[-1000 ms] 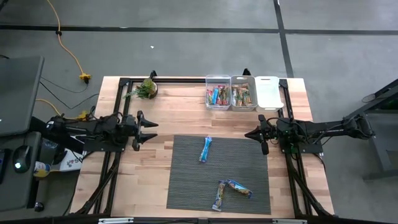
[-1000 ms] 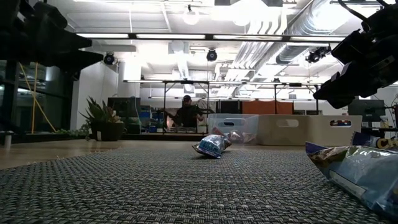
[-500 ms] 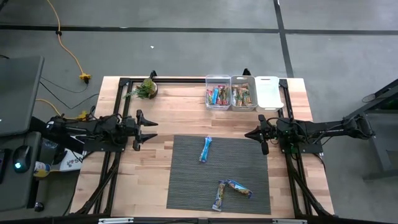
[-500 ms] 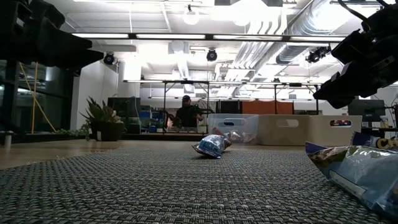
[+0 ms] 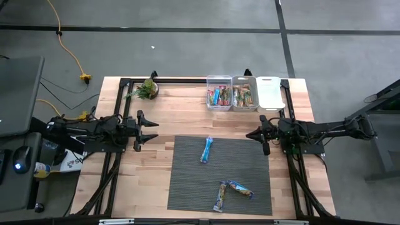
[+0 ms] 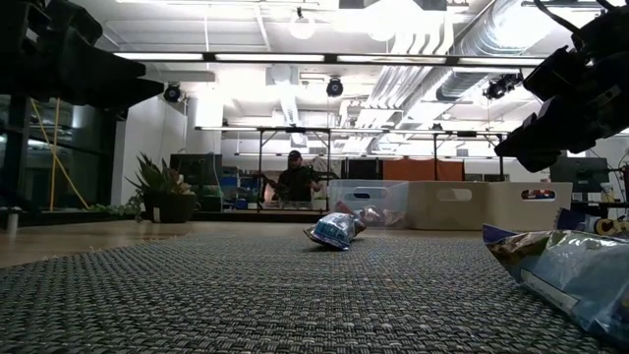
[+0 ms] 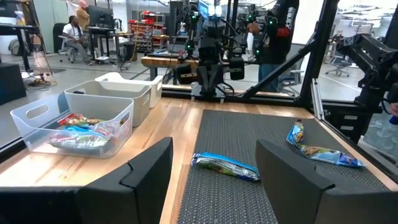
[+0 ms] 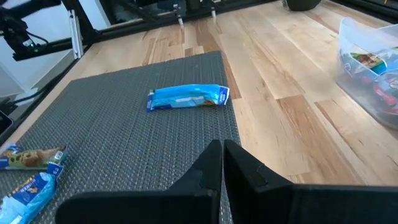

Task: Pick and place Granola Bars by type
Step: Put the blue granola bar into the white bin

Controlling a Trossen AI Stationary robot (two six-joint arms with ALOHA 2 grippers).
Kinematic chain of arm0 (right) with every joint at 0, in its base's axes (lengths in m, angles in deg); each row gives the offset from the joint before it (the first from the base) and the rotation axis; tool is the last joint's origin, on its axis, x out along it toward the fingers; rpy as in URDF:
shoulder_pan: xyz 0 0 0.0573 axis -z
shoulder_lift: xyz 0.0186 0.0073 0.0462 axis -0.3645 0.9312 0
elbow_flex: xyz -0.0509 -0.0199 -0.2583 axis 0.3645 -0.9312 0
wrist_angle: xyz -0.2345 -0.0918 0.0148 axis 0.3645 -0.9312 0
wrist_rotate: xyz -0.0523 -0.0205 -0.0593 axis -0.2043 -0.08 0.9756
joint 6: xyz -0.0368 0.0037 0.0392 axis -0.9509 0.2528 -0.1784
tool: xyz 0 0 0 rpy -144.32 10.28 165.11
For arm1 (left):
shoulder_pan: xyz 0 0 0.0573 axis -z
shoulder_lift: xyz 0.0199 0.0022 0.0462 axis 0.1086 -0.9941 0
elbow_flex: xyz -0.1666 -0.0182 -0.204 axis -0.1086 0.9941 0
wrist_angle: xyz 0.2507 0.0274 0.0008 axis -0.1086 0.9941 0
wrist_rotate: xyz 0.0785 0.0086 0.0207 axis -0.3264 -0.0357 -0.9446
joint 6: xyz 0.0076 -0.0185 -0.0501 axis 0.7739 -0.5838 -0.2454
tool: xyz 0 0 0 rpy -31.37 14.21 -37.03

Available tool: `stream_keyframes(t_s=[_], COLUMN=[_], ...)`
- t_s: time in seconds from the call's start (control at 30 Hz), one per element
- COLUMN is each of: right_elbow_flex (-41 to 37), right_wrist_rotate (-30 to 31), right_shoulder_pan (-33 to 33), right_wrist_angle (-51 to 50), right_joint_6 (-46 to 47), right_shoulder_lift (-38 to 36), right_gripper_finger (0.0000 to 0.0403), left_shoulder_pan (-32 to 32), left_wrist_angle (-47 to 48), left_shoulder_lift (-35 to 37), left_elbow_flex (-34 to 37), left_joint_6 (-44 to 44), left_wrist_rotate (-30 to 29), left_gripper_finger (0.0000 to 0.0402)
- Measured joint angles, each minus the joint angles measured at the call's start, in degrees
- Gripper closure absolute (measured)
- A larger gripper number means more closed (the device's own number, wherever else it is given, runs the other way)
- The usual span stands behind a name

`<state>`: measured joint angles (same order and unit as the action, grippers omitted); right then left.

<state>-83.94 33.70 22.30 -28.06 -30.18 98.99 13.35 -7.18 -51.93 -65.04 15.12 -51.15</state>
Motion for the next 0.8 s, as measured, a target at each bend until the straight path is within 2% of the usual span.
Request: stream_keyframes(t_s=[0.43, 0.63, 0.8], right_elbow_flex=[0.8, 10.1, 21.4], right_wrist_rotate=[-0.4, -1.9, -0.3], right_shoulder_pan=[0.0, 0.0, 0.0], right_wrist_angle=[10.9, 5.6, -4.2], right_joint_6=[-3.1, -10.5, -19.3], right_shoulder_lift=[0.0, 1.9, 7.6], right_gripper_finger=[0.0402, 0.0402, 0.0402], left_shoulder_pan=[0.0, 0.0, 0.0], left_wrist_angle=[0.0, 0.0, 0.0], left_shoulder_lift=[0.0, 0.0, 0.0], left_elbow_flex=[0.0, 0.0, 0.0], left_joint_6=[0.0, 0.0, 0.0], left_wrist_rotate=[0.0, 0.0, 0.0], left_gripper_finger=[0.0174, 0.0174, 0.0174])
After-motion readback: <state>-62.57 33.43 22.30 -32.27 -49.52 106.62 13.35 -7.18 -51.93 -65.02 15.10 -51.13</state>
